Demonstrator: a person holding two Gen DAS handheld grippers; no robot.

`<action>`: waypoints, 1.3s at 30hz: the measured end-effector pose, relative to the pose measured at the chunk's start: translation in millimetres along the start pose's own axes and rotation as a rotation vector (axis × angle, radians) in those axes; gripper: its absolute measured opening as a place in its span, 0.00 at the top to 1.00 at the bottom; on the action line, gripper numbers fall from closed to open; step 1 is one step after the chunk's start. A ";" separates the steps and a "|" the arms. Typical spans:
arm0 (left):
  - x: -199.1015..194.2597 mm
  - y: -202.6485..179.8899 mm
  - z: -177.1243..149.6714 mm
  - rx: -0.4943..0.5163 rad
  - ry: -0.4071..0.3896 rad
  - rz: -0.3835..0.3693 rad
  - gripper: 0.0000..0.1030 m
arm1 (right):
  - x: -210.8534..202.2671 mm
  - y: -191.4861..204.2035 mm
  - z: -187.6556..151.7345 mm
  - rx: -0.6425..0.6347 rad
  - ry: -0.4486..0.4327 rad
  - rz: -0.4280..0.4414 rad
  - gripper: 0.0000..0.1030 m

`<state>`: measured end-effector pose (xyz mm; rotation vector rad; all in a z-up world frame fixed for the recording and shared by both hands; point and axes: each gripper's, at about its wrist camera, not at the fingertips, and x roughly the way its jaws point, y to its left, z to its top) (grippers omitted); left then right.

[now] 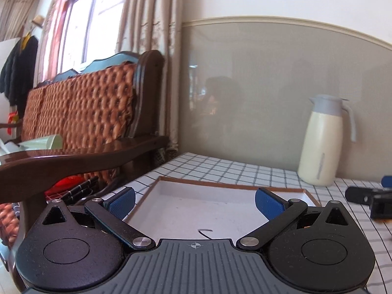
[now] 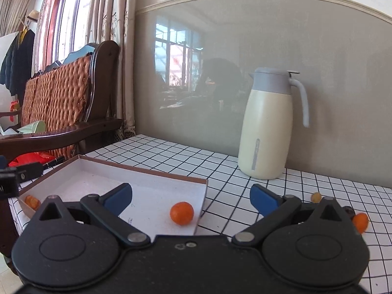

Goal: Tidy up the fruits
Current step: 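Move both open grippers back toward the remaining fruits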

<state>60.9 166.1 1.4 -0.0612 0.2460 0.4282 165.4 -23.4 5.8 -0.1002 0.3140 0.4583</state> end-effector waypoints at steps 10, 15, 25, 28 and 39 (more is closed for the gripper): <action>-44.2 -48.3 -17.7 0.071 0.035 -0.134 0.00 | -54.0 -33.7 -32.0 0.002 0.054 -0.072 0.06; -62.5 -79.0 -24.7 0.123 -0.002 -0.220 0.00 | -77.7 -55.8 -47.8 0.021 0.078 -0.125 0.06; -62.2 -126.2 -33.2 0.174 0.028 -0.279 0.00 | -104.5 -91.5 -71.3 -0.011 0.104 -0.250 0.07; -59.8 -137.9 -38.9 0.187 0.051 -0.294 0.00 | -103.4 -103.5 -78.1 0.001 0.126 -0.273 0.07; -57.4 -165.1 -54.5 0.211 0.091 -0.327 0.00 | -84.8 -115.4 -104.2 -0.012 0.201 -0.293 0.12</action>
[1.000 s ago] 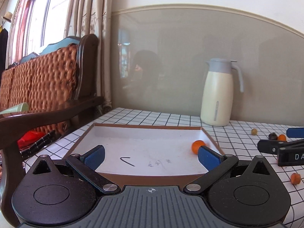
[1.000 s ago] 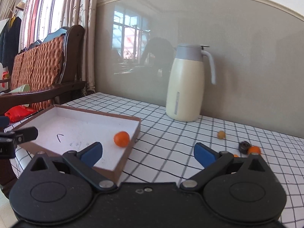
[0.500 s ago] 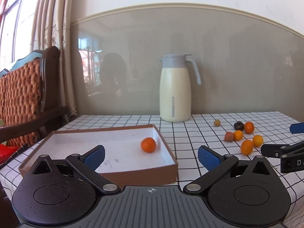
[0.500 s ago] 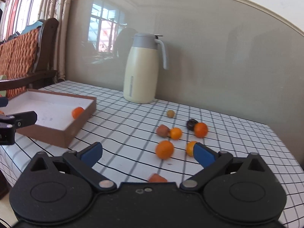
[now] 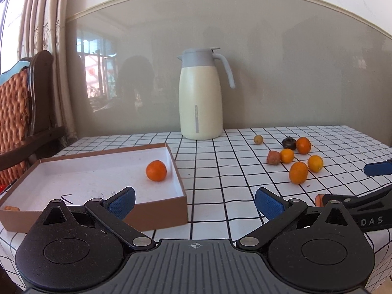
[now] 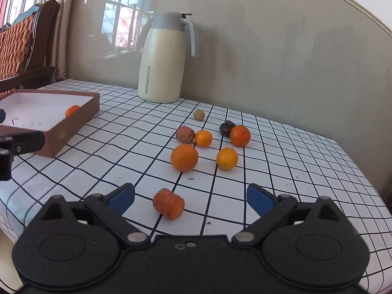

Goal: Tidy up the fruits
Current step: 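Move both open grippers back toward the remaining fruits, then grasp the orange cylinder piece with the right gripper while the left grasps an orange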

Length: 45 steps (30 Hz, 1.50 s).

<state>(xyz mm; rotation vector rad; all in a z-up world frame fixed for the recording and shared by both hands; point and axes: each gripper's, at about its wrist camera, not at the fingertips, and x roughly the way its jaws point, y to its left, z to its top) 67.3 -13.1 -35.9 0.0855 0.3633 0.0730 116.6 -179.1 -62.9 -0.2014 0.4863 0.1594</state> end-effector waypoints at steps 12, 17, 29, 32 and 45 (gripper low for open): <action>11.0 -9.0 -2.7 0.005 0.004 -0.024 0.00 | 21.9 -0.3 -2.6 -0.032 0.062 -0.020 0.19; 14.5 -16.6 -2.8 0.014 0.007 -0.047 0.00 | 30.3 -14.8 -7.5 -0.026 0.093 -0.057 0.19; 22.9 -40.4 -3.8 0.058 0.013 -0.085 0.00 | 44.9 -27.4 -1.7 0.006 0.100 -0.054 0.19; 25.6 -41.0 -3.4 0.060 0.013 -0.082 0.00 | 50.3 -29.2 1.8 0.017 0.112 -0.040 0.21; 55.9 -80.4 1.9 0.095 0.056 -0.177 0.00 | 39.7 -81.6 -16.4 0.083 0.111 -0.102 0.35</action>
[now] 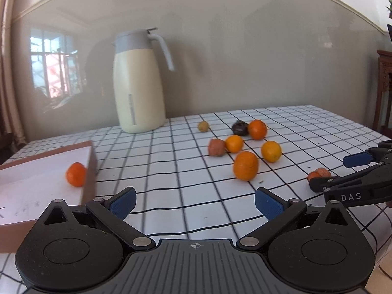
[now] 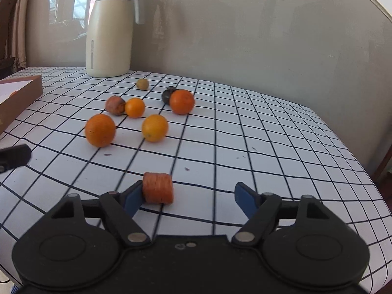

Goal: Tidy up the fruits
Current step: 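Grasp the orange cylinder piece with the right gripper while the left grasps an orange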

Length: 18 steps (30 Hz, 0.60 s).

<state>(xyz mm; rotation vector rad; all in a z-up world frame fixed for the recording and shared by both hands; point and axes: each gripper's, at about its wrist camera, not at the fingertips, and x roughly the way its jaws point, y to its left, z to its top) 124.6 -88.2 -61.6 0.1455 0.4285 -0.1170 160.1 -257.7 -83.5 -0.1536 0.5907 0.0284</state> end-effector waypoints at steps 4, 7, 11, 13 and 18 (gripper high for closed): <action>13.7 -24.9 2.0 0.060 0.016 -0.030 0.00 | -3.0 -15.2 -4.5 0.025 -0.005 -0.004 0.46; 23.3 -38.7 7.3 0.100 0.024 -0.043 0.08 | -6.7 -25.5 -8.3 0.037 -0.011 -0.014 0.67; 41.3 -46.4 16.5 0.088 0.050 -0.058 0.17 | -8.3 -38.4 -11.2 0.068 -0.012 -0.010 0.75; 49.6 -46.4 21.0 0.067 0.056 -0.062 0.19 | -7.6 -41.4 -11.1 0.074 -0.014 -0.010 0.76; 68.9 -42.3 30.6 0.021 0.093 -0.074 0.31 | -3.1 -43.9 -8.6 0.082 -0.012 -0.007 0.76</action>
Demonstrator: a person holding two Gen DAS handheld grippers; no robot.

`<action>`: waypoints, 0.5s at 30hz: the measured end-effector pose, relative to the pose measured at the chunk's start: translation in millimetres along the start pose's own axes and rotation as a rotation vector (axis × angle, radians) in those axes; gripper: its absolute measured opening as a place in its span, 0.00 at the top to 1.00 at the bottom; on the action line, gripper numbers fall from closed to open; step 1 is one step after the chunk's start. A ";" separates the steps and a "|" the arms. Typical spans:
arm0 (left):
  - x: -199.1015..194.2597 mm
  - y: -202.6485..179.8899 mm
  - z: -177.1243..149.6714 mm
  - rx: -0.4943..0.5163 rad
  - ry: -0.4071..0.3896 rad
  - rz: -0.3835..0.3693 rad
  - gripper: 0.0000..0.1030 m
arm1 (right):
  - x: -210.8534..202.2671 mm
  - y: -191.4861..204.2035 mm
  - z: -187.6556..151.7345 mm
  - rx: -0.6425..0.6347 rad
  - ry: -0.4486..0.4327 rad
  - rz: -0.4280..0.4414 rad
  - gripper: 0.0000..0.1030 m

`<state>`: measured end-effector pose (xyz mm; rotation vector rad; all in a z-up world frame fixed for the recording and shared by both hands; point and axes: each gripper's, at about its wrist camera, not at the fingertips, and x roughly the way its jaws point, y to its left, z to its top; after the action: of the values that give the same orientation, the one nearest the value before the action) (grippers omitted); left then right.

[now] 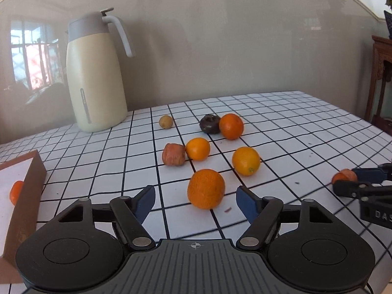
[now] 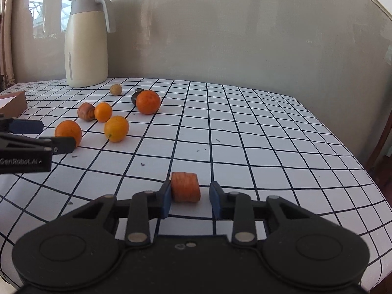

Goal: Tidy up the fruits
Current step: 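Grasp the orange cylinder piece with the right gripper while the left grasps an orange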

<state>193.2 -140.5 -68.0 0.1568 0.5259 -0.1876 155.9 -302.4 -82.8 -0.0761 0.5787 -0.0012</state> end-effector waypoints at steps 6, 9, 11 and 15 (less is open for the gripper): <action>15.6 -2.5 3.1 0.009 0.051 -0.030 0.45 | 0.1 -4.2 -0.1 0.023 0.006 -0.003 0.76; 17.8 -5.2 3.3 0.027 0.059 -0.044 0.66 | 1.7 -4.3 0.8 0.032 0.011 0.003 0.83; 17.4 -5.3 3.3 0.028 0.055 -0.047 0.66 | 1.3 -1.9 1.6 0.025 0.015 0.005 0.85; 12.3 -0.3 2.3 0.001 0.030 -0.054 0.67 | 0.5 -1.4 0.9 0.028 0.013 0.000 0.85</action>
<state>204.7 -143.0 -72.4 0.1467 0.5599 -0.2386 156.8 -303.7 -82.2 -0.0488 0.5921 -0.0094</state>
